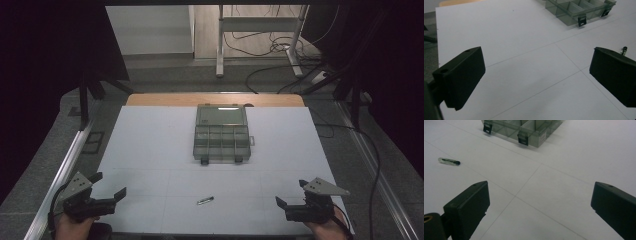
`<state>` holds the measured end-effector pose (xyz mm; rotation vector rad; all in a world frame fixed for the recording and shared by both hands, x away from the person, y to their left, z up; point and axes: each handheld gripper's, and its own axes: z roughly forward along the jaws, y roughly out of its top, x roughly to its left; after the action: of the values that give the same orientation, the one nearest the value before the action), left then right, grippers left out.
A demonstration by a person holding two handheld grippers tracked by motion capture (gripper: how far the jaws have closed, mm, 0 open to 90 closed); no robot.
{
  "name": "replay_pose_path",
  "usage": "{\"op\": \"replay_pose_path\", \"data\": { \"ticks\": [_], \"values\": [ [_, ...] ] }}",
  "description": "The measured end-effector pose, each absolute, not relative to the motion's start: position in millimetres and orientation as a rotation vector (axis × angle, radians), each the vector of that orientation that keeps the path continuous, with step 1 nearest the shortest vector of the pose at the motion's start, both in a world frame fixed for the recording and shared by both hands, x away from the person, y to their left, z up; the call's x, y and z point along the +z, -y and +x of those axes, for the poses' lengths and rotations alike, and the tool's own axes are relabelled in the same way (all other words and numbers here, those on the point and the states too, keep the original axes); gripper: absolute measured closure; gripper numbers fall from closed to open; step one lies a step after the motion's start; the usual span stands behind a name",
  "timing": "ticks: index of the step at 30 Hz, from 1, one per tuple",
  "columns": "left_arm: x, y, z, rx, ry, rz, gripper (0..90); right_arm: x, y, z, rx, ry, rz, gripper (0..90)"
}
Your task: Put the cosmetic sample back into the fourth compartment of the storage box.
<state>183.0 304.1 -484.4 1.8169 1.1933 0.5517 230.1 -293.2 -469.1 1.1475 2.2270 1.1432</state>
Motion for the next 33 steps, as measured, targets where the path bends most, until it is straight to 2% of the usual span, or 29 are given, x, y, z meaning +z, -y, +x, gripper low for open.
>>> {"op": "replay_pose_path", "data": {
  "ticks": [33],
  "values": [
    [-484.5, -303.0, 183.1, 0.539, -1.168, 1.844, 1.3, -469.7, 287.7, 234.0, 1.121, -2.228, 1.185, 0.0]
  ]
}}
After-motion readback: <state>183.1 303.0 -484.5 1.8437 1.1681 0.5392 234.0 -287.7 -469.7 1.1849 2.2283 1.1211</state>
